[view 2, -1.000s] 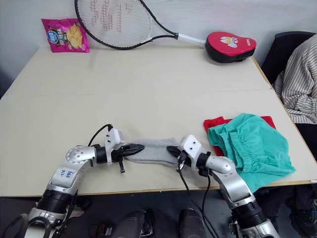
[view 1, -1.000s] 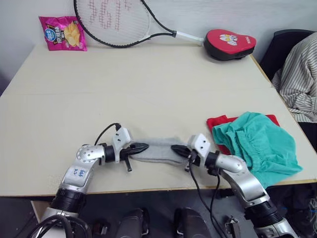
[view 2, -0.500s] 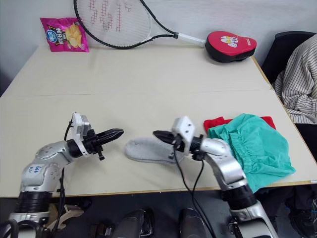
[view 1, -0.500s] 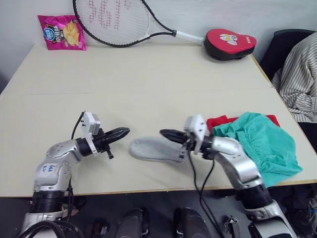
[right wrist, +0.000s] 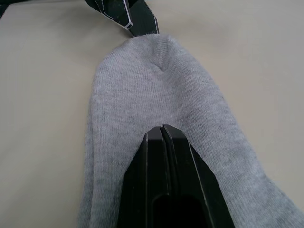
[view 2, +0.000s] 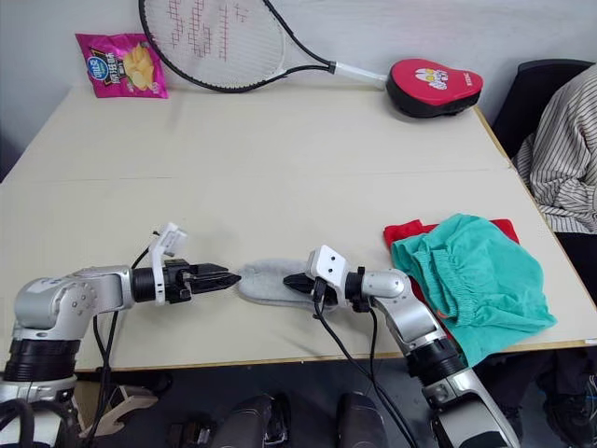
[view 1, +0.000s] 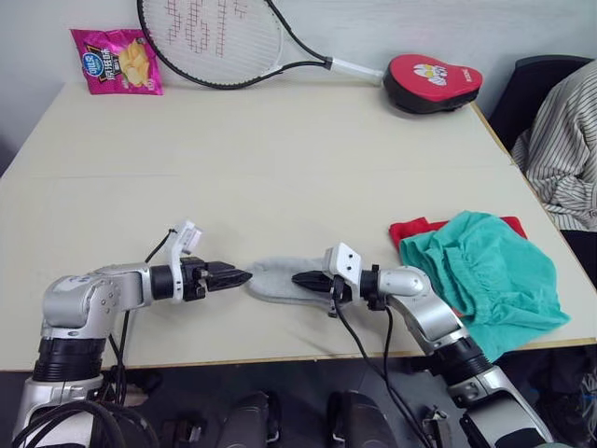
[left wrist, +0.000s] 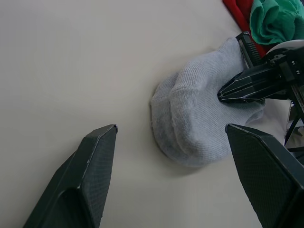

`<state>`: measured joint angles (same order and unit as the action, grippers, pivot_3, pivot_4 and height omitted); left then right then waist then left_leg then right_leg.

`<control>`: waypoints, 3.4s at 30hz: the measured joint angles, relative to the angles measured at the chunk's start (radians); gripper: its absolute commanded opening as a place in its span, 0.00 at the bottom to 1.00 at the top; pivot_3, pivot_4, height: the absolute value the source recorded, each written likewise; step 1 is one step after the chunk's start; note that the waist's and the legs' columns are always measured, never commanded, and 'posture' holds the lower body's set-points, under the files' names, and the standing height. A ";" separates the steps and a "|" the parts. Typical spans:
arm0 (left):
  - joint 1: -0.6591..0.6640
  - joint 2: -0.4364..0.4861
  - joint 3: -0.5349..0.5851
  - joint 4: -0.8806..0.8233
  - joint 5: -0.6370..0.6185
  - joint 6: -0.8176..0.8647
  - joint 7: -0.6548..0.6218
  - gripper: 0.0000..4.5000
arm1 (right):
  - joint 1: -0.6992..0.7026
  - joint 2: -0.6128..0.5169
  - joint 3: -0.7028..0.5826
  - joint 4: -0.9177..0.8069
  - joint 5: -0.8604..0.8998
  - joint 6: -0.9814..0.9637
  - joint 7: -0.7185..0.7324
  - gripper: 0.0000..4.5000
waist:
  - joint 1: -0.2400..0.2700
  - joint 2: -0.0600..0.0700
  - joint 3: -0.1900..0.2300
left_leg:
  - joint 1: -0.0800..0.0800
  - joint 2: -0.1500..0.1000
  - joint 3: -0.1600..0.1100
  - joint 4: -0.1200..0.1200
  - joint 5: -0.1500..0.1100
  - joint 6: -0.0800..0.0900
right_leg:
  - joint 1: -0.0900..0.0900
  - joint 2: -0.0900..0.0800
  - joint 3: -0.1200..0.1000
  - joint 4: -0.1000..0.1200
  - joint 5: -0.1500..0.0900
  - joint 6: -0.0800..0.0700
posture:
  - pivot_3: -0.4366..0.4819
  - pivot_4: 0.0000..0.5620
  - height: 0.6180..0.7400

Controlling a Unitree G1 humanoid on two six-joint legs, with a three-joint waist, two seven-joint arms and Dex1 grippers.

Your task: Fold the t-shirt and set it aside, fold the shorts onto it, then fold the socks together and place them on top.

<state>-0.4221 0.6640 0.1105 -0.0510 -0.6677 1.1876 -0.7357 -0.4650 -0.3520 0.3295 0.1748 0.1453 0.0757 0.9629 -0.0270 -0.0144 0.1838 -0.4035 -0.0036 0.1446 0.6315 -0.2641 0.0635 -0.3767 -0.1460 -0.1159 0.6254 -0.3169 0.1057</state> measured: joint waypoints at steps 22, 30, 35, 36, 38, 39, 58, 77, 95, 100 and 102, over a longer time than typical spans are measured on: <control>-0.203 -0.012 -0.156 0.075 -0.001 0.029 -0.143 0.00 | 0.001 0.031 -0.024 0.005 -0.001 0.034 -0.023 0.00 | 0.001 0.000 -0.002 | -0.001 0.000 0.000 -0.001 0.000 -0.002 | -0.001 0.000 0.001 -0.002 0.000 0.000 | 0.48 0.27 1.00; -0.398 -0.078 -0.375 0.113 0.060 -0.047 -0.282 0.00 | 0.044 -0.022 -0.029 -0.091 -0.009 0.079 -0.030 0.00 | 0.002 0.000 -0.001 | -0.002 0.000 0.001 -0.001 0.000 -0.002 | -0.002 0.002 0.001 -0.003 0.000 -0.001 | 0.48 0.27 1.00; -0.432 -0.213 -0.399 0.302 0.111 -0.151 -0.293 0.00 | 0.080 -0.062 -0.039 -0.180 -0.011 0.146 -0.063 0.00 | 0.002 0.000 -0.001 | -0.002 0.000 0.000 0.001 0.001 -0.001 | -0.001 0.001 0.000 -0.004 0.000 -0.001 | 0.48 0.27 1.00; -0.430 -0.232 -0.401 0.338 0.126 -0.195 -0.303 0.00 | 0.086 -0.070 -0.041 -0.194 -0.012 0.154 -0.068 0.00 | 0.002 -0.001 -0.001 | -0.002 0.000 0.000 0.001 0.001 -0.001 | -0.002 0.001 0.000 -0.004 0.000 -0.001 | 0.48 0.27 1.00; -0.425 -0.242 -0.417 0.376 0.165 -0.286 -0.339 0.00 | 0.101 -0.083 -0.049 -0.220 -0.012 0.173 -0.081 0.00 | -0.001 -0.001 -0.001 | -0.002 0.001 0.000 0.001 0.001 -0.001 | -0.002 0.001 0.000 -0.004 0.000 -0.001 | 0.48 0.27 1.00; -0.421 -0.241 -0.426 0.380 0.179 -0.317 -0.360 0.07 | 0.110 -0.091 -0.055 -0.235 -0.011 0.185 -0.086 0.00 | 0.000 -0.001 -0.001 | -0.003 0.001 0.000 0.000 0.001 -0.001 | -0.002 0.001 0.000 -0.004 0.000 -0.001 | 0.48 0.27 1.00; -0.246 -0.280 -0.286 0.265 0.238 -0.699 -0.421 0.75 | 0.423 -0.257 -0.530 -0.541 0.301 0.321 -0.105 0.00 | 0.025 -0.001 -0.001 | -0.003 0.001 0.000 0.001 -0.001 0.001 | -0.001 -0.001 0.000 -0.006 0.000 -0.001 | 0.48 0.27 1.00; -0.155 -0.309 -0.400 0.319 0.521 -1.003 -0.301 0.00 | 0.276 0.000 -0.179 -0.261 0.077 0.063 -0.255 0.00 | 0.023 -0.001 -0.001 | -0.002 0.000 0.000 0.001 -0.001 0.002 | 0.000 -0.001 -0.001 -0.006 0.000 0.000 | 0.48 0.27 1.00; -0.123 -0.329 -0.404 0.323 0.553 -1.118 -0.271 0.00 | 0.471 -0.195 -0.557 -0.503 0.971 0.759 -0.419 0.82 | 0.033 -0.001 -0.001 | -0.002 0.000 -0.004 0.001 -0.003 0.005 | 0.001 -0.003 -0.002 -0.008 0.000 0.000 | 0.48 0.27 1.00; -0.133 -0.331 -0.407 0.346 0.568 -1.158 -0.271 0.00 | 0.485 -0.276 -0.586 -0.461 1.384 0.987 -0.738 0.99 | 0.032 0.000 -0.001 | -0.002 0.000 -0.003 0.000 -0.003 0.006 | 0.001 -0.003 -0.002 -0.010 0.000 -0.001 | 0.48 0.27 1.00; -0.134 -0.333 -0.406 0.351 0.570 -1.164 -0.271 0.00 | 0.468 -0.297 -0.559 -0.423 1.481 1.017 -0.855 0.99 | 0.031 0.000 -0.001 | -0.003 0.000 -0.003 0.000 -0.003 0.006 | 0.001 -0.003 -0.002 -0.011 0.000 0.000 | 0.48 0.27 1.00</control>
<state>-0.5558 0.3310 -0.2960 0.2996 -0.0979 0.0234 -1.0069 0.0028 -0.6490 -0.2298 -0.2478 1.6261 1.0924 0.1078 0.0043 -0.0148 0.1827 -0.4063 -0.0034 0.1415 0.6317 -0.2673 0.0696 -0.3754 -0.1493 -0.1177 0.6147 -0.3171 0.1052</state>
